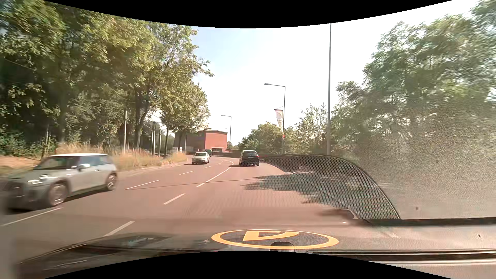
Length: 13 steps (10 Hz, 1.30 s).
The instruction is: Follow the waypoints while adhering to traffic rules and regulations
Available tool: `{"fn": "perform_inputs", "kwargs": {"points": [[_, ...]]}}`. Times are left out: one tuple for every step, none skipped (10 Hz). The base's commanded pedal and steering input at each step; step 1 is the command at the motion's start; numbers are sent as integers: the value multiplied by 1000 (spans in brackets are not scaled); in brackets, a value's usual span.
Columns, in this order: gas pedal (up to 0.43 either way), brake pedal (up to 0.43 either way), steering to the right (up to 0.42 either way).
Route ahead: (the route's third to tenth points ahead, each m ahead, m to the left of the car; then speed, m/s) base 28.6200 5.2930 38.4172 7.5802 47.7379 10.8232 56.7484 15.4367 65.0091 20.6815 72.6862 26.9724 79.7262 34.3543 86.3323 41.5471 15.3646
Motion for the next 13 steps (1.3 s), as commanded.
{"fn": "perform_inputs", "kwargs": {"points": [[138, 0, -12], [130, 0, -14], [118, 0, -14], [118, 0, -14], [118, 0, -14], [110, 0, -15], [110, 0, -16], [110, 0, -18], [98, 0, -23], [87, 0, -30], [87, 0, -33], [87, 0, -33], [87, 0, -34]]}}
